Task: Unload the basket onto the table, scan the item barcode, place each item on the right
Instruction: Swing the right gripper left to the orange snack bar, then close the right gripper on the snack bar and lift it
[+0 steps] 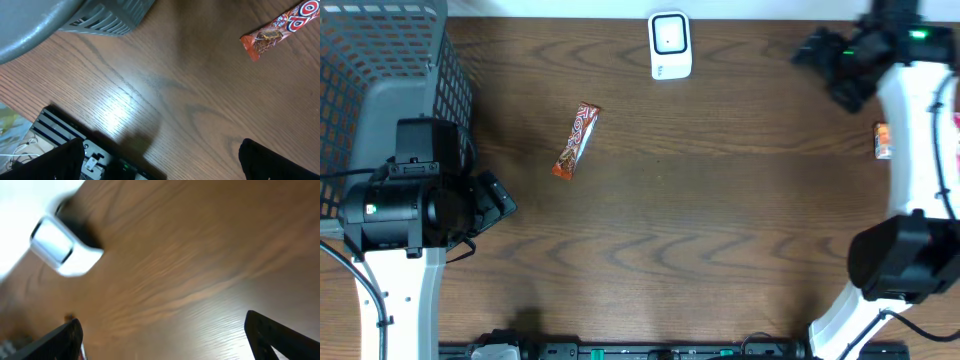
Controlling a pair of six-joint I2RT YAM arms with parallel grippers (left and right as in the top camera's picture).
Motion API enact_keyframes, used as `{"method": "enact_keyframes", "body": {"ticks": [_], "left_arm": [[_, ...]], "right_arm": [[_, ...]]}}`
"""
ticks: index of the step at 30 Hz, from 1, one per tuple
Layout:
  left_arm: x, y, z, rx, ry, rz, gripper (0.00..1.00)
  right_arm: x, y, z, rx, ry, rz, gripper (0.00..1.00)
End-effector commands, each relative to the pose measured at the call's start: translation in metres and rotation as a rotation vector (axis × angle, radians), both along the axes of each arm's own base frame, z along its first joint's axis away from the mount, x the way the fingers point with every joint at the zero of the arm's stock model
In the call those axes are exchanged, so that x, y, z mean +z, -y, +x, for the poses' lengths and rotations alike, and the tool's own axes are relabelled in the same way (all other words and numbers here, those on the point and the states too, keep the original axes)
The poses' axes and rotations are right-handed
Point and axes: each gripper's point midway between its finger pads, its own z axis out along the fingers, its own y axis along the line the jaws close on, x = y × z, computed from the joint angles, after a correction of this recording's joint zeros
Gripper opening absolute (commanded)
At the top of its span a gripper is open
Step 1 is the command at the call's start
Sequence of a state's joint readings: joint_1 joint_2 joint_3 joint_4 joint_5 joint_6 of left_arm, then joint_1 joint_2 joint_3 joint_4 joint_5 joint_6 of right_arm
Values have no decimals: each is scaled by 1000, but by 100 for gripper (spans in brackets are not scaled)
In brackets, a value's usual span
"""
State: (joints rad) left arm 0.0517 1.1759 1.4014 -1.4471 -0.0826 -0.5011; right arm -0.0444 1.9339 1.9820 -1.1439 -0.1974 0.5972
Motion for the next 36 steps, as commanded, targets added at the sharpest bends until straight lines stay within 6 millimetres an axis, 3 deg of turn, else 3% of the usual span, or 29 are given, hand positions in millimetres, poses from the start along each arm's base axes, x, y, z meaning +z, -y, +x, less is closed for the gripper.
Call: {"method": "enact_keyframes", "body": {"ticks": [1, 4, 5, 8, 15, 19, 23, 31, 36], "left_arm": [[0, -4, -1, 18, -2, 12, 98], [0, -4, -1, 18, -2, 13, 98], [0, -4, -1, 18, -2, 12, 98], [0, -4, -1, 19, -2, 13, 98], [0, -4, -1, 19, -2, 13, 98], [0, -4, -1, 19, -2, 13, 98], [0, -4, -1, 18, -2, 12, 98], [0, -4, -1, 19, -2, 13, 98], [0, -4, -1, 18, -2, 12, 98]], "right_arm": [[-11, -45, 2, 106, -8, -67, 99], [-20, -76, 5, 164, 0, -123, 99], [-30, -100, 7, 210, 1, -147, 99], [-47, -135, 6, 280, -8, -149, 99], [-93, -218, -8, 397, -61, -103, 99], [-107, -276, -17, 492, -34, -28, 99], [-115, -333, -23, 582, 53, 1, 93], [-164, -400, -28, 524, 88, 78, 88], [-204, -419, -38, 556, 65, 67, 83]]}}
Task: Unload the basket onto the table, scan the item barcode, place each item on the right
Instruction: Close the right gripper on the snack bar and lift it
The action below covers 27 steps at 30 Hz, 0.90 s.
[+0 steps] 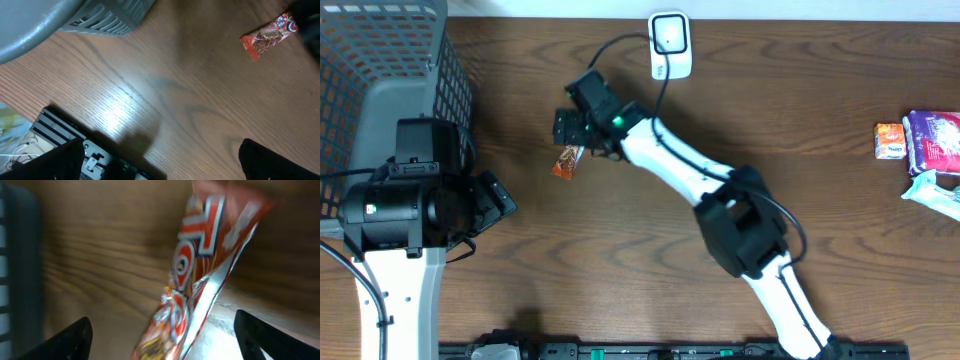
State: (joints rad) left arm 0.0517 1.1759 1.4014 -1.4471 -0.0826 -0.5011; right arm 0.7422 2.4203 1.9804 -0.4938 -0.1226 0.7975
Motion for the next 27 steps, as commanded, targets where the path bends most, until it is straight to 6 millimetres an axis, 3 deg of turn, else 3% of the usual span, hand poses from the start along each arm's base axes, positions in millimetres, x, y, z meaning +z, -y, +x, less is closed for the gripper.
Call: {"method": "enact_keyframes", "body": {"ticks": [1, 5, 11, 13, 14, 18, 20, 24, 27], "left_arm": [[0, -4, -1, 18, -2, 12, 98], [0, -4, -1, 18, -2, 12, 98], [0, -4, -1, 18, -2, 12, 98], [0, -4, -1, 18, -2, 12, 98], [0, -4, -1, 19, -2, 13, 98], [0, -4, -1, 18, -2, 12, 98], [0, -4, -1, 19, -2, 13, 98], [0, -4, -1, 18, -2, 12, 98], [0, -4, -1, 18, -2, 12, 98]], "right_arm": [[-36, -3, -9, -22, -46, -37, 82], [-48, 0, -11, -30, -49, -70, 72], [-47, 2, -8, -38, -39, -75, 29], [-47, 4, -6, -29, -34, -82, 5], [-46, 4, -6, -17, -30, -82, 1], [-31, 13, 1, -8, -12, -88, 1], [-12, 20, 9, 22, 32, -93, 1], [45, 40, 28, 93, 168, -110, 1], [85, 70, 48, 23, 246, -140, 1]]}}
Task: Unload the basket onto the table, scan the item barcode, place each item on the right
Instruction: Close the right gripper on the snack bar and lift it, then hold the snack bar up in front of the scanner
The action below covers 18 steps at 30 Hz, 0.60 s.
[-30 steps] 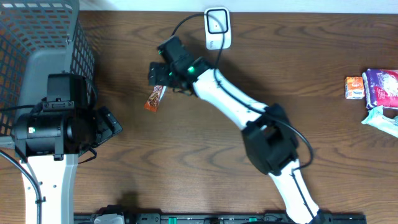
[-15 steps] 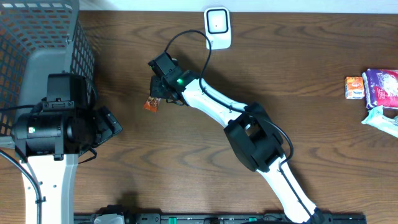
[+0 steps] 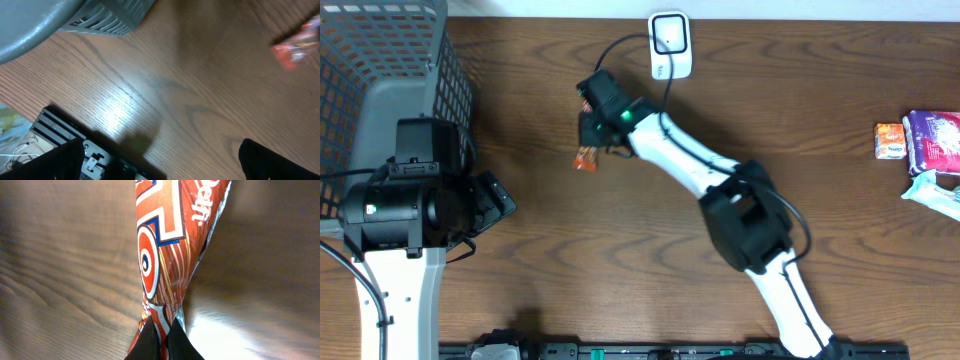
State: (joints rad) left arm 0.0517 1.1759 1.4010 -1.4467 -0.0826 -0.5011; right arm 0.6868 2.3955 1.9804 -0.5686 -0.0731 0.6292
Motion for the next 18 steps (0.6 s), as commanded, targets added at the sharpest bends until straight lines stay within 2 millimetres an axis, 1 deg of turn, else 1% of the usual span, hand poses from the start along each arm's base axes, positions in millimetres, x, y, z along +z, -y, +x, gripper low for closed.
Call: {"method": "enact_keyframes", "body": {"ticks": [1, 2, 3, 4, 8, 10, 12, 15, 18], "left_arm": [[0, -4, -1, 18, -2, 13, 98], [0, -4, -1, 18, -2, 12, 98], [0, -4, -1, 18, -2, 13, 98], [0, -4, -1, 18, -2, 12, 98], [0, -4, -1, 18, -2, 12, 98], [0, -4, -1, 18, -2, 12, 98], [0, -4, -1, 18, -2, 12, 98], [0, -4, -1, 18, -2, 12, 98], [0, -4, -1, 18, -2, 12, 98]], "right_arm": [[92, 41, 36, -48, 207, -14, 1], [100, 50, 41, -68, 222, -11, 1], [110, 63, 49, -94, 234, -3, 1], [114, 70, 54, -106, 237, 6, 1], [117, 103, 74, -169, 242, 4, 1], [117, 124, 88, -214, 257, -2, 1], [120, 137, 102, -222, 294, -3, 1], [119, 155, 119, -219, 341, -25, 1], [114, 163, 132, -203, 375, -30, 1]]}}
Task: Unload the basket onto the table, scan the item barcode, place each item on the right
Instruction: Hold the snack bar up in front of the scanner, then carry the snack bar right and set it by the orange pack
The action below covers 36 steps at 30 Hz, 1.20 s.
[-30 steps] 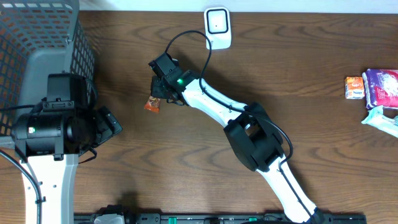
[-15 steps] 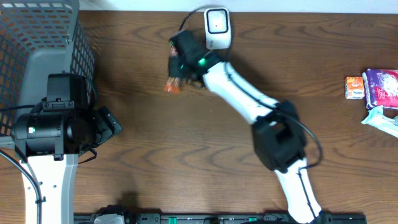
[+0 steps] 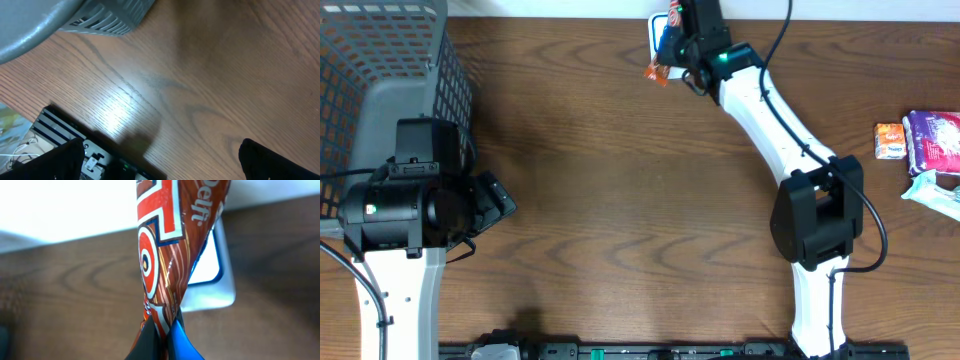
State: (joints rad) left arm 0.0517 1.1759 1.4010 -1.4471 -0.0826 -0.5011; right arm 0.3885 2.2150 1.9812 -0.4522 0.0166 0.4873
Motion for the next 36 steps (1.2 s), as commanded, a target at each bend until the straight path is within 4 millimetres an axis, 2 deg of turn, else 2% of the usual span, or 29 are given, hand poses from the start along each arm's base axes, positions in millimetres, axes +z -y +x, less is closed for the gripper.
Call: {"method": "enact_keyframes", "body": {"ticks": [1, 7, 13, 18, 22, 24, 28, 32, 36], "left_arm": [[0, -4, -1, 18, -2, 12, 98], [0, -4, -1, 18, -2, 12, 98], [0, -4, -1, 18, -2, 12, 98], [0, -4, -1, 18, -2, 12, 98], [0, -4, -1, 18, -2, 12, 98], [0, -4, -1, 19, -2, 13, 98], [0, -4, -1, 18, -2, 12, 98], [0, -4, -1, 18, -2, 12, 98], [0, -4, -1, 18, -2, 12, 98]], "right_arm": [[-18, 7, 15, 49, 38, -71, 1], [-32, 3, 32, 87, 99, -100, 1], [-33, -5, 30, 149, 90, -41, 1], [-36, 6, 31, 130, 69, -44, 1], [-31, 29, 30, 85, 37, -40, 1], [-20, 51, 32, 27, 29, -30, 1], [4, 109, 32, -129, 20, -54, 1], [26, 195, 20, -345, -1, -172, 1], [35, 272, -5, -519, -64, -267, 1]]}}
